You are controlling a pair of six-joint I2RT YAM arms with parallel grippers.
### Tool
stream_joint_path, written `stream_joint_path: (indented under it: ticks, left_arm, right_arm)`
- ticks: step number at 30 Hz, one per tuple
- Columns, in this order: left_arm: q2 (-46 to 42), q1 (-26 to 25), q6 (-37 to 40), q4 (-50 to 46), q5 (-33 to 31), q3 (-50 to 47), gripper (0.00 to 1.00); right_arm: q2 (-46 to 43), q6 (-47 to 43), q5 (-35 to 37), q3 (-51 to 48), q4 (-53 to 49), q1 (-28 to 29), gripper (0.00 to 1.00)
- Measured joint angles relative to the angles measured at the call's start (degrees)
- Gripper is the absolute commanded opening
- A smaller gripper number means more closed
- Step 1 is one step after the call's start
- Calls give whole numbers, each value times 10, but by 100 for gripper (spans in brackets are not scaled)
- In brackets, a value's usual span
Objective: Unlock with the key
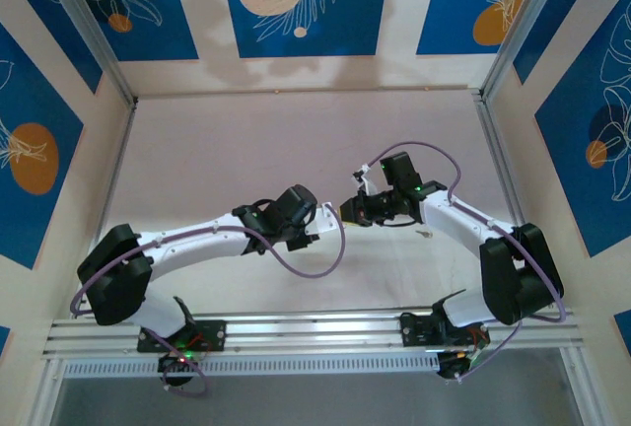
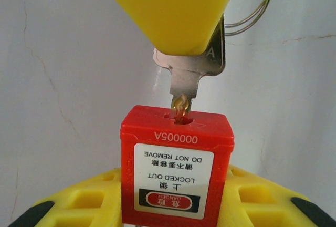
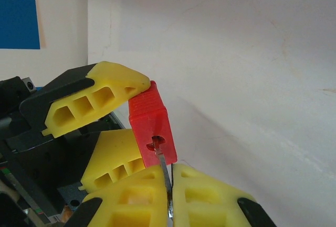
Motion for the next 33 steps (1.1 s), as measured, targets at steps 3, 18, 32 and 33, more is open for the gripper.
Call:
stream_joint_path:
  ticks: [3, 18, 32, 33]
  left_arm:
    - [0, 0, -4, 0, -3, 0, 11]
    - [0, 0, -44, -8, -9, 0, 10]
    - [-7, -3, -56, -7, 29, 6, 9]
    - [-7, -3, -56, -9, 29, 6, 8]
  right_arm:
    - [1, 0, 0, 0, 4, 2, 9]
    - [1, 2, 28, -8, 44, 19, 9]
    - [1, -6, -12, -16, 53, 16, 9]
    - [2, -6, -11, -16, 53, 18, 9]
